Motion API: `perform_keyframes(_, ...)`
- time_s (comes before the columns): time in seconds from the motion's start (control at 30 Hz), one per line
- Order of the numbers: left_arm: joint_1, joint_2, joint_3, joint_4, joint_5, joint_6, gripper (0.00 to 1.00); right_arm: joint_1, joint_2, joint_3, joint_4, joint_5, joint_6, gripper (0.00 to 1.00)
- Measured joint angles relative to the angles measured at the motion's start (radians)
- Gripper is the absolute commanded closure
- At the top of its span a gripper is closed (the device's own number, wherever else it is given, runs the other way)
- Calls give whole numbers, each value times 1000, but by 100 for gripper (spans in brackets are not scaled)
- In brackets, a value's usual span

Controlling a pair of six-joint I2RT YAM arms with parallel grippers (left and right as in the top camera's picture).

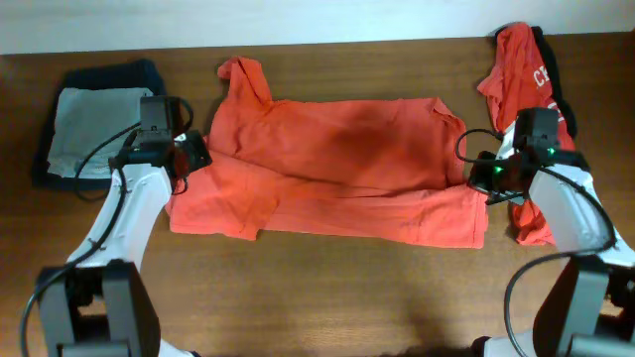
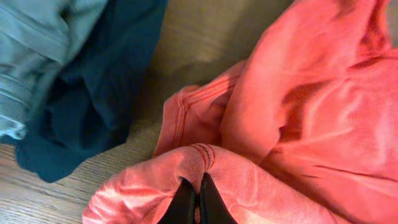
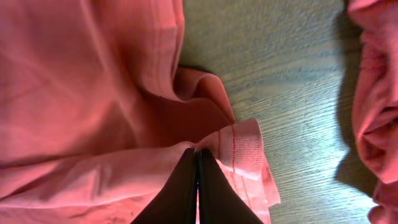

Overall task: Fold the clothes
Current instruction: 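Lower the folded hem onto the shirt with both grippers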

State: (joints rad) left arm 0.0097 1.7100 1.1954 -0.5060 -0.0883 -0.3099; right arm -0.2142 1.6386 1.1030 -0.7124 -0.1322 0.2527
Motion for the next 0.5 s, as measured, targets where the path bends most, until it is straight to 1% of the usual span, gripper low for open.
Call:
perform_keyframes(0.2, 0, 60, 0, 1, -27, 0, 99, 0, 44, 0, 10, 14, 1, 96)
perform_keyframes(0.5, 0, 79, 0, 44, -66, 0, 99, 0, 48, 0, 42, 38, 0, 96)
